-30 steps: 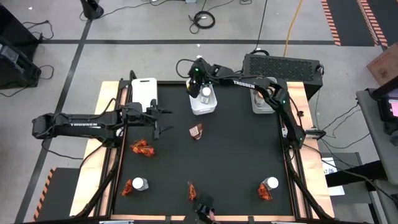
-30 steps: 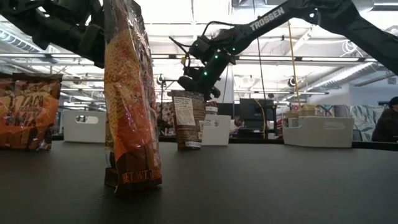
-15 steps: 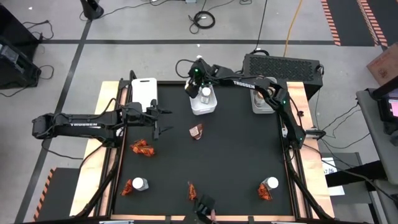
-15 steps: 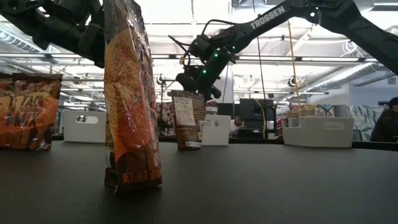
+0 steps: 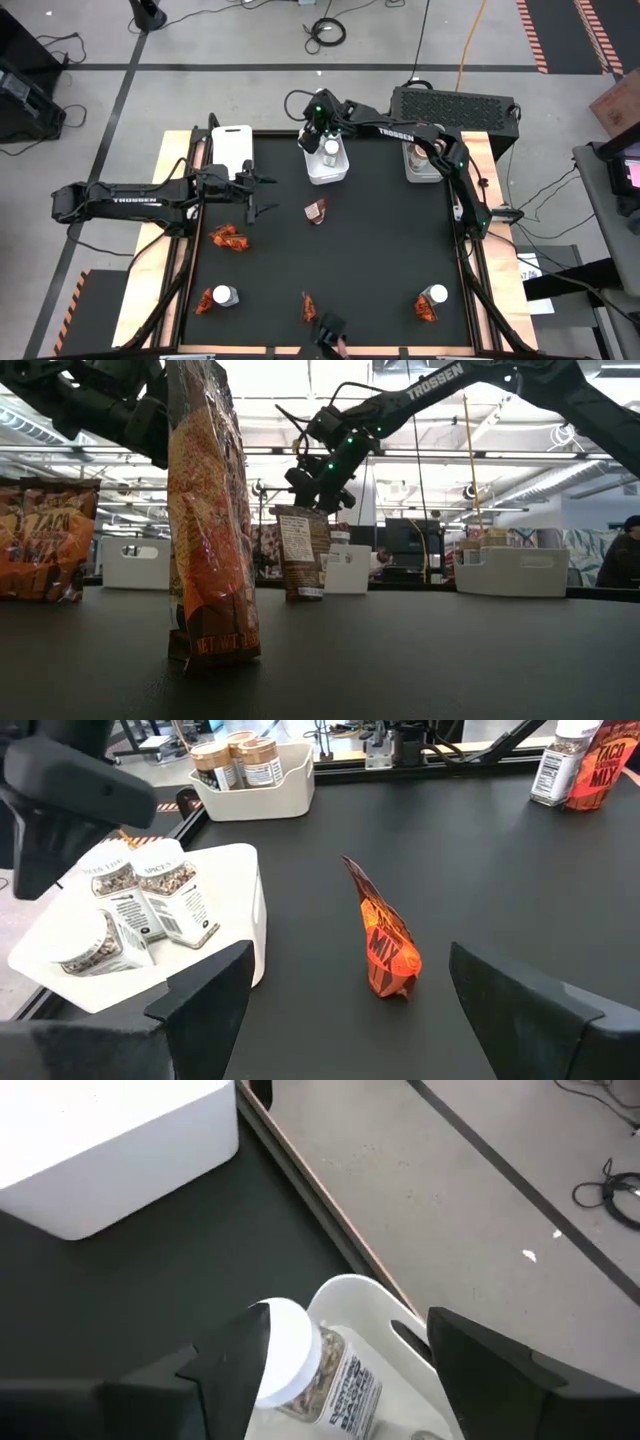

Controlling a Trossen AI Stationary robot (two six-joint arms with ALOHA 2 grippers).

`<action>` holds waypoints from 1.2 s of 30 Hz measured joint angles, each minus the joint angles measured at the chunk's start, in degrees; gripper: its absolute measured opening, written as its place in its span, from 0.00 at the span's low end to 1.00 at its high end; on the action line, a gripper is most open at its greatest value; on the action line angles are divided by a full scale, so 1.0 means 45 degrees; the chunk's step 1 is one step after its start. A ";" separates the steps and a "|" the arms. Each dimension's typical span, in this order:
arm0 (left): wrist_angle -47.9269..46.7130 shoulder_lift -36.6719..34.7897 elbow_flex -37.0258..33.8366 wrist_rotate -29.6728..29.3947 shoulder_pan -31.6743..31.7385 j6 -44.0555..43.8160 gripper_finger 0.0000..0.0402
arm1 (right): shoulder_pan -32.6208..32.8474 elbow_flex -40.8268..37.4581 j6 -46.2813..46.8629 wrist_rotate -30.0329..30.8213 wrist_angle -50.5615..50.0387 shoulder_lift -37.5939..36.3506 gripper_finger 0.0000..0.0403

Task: Sort spices by type
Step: Put the white seasoning bottle into the right white bin

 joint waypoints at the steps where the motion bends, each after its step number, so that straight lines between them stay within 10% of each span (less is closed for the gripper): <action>1: 0.0000 0.0000 0.0000 0.0000 0.0000 0.0000 0.84 | 0.0038 0.0000 -0.0022 0.0109 0.0046 -0.0012 0.64; 13: 0.0002 0.0000 0.0000 0.0000 0.0000 -0.0005 0.84 | 0.0630 0.0005 -0.1281 0.0173 0.0234 0.0143 0.04; 36: -0.0005 0.0003 0.0005 0.0000 0.0000 0.0005 0.84 | 0.0487 0.0005 -0.0664 0.0209 -0.0299 0.0440 0.00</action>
